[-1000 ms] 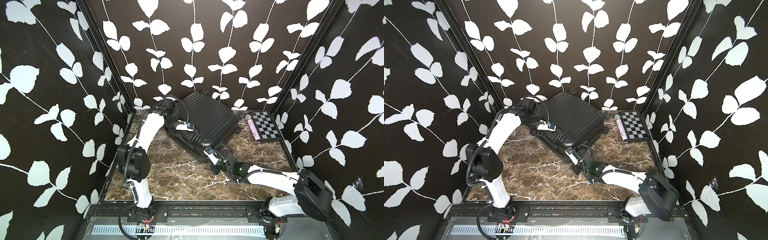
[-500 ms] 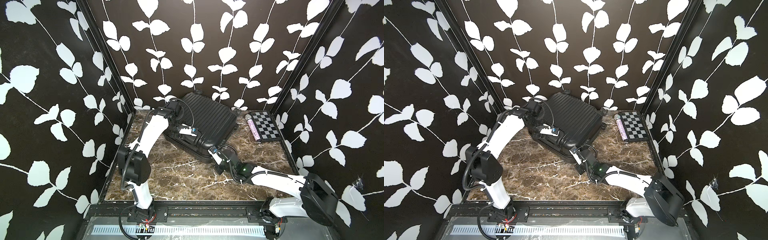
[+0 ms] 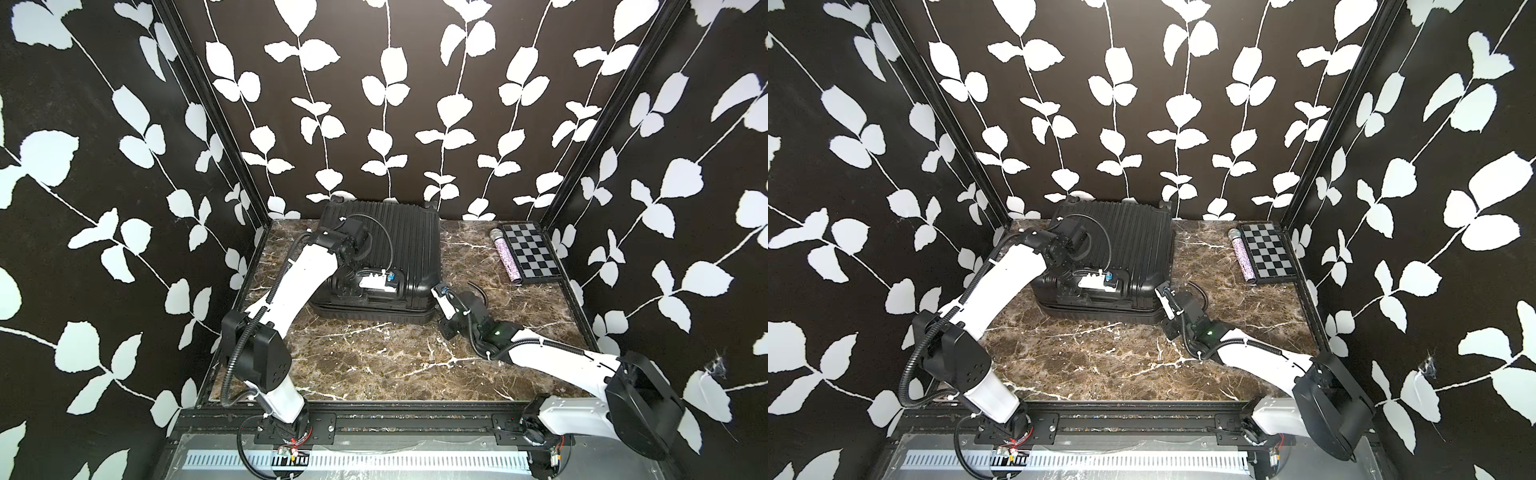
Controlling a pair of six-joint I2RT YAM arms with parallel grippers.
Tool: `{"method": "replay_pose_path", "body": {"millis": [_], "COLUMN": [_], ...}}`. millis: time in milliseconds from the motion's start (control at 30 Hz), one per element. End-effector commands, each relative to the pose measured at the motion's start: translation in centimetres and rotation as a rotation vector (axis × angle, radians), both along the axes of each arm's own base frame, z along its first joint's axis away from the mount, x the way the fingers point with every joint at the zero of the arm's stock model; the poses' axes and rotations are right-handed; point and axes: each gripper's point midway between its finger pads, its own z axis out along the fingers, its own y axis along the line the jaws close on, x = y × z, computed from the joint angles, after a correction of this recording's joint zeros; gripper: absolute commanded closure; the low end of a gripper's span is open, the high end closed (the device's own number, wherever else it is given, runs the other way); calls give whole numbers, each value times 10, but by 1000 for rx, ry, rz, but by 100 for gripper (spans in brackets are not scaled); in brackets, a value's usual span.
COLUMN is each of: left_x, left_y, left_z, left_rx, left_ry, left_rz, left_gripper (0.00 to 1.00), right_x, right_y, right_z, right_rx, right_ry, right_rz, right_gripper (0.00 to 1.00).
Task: Close the suitcase zippers
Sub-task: Zip the zipper on the suitcase.
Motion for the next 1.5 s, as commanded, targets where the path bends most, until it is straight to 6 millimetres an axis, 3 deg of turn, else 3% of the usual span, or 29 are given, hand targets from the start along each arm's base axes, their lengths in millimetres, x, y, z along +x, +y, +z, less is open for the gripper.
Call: {"method": "replay_pose_path", "body": {"millis": [0, 133, 233, 300, 400, 600, 900, 1100, 1467], "left_x": [-15, -7, -2, 6, 16, 30, 51, 61, 75], "left_y": [5, -9, -15, -20, -25, -36, -40, -45, -72], "left_z": [-12, -18, -18, -13, -1, 39, 84, 89, 85], "left_rx": [44, 41, 40, 20, -17, -124, -239, -299, -540], "left_ry": [59, 31, 35, 17, -20, -98, -235, -223, -138], "left_rz": [33, 52, 96, 143, 191, 262, 365, 475, 805], "left_gripper": [41, 48, 62, 77, 88, 100, 100, 100, 100], "right_x": [9, 9, 7, 5, 1, -10, -26, -29, -15], "right_y": [3, 3, 3, 3, 3, 8, 22, 35, 50], "right_z": [23, 22, 23, 25, 27, 30, 31, 34, 31], "right_rx": [62, 67, 67, 70, 75, 100, 140, 188, 254], "right_ry": [-61, -58, -58, -64, -73, -78, -48, -24, 4], "right_rz": [-16, -16, -10, 0, 22, 92, 206, 252, 202], "right_gripper": [100, 100, 100, 100, 100, 100, 100, 100, 100]}}
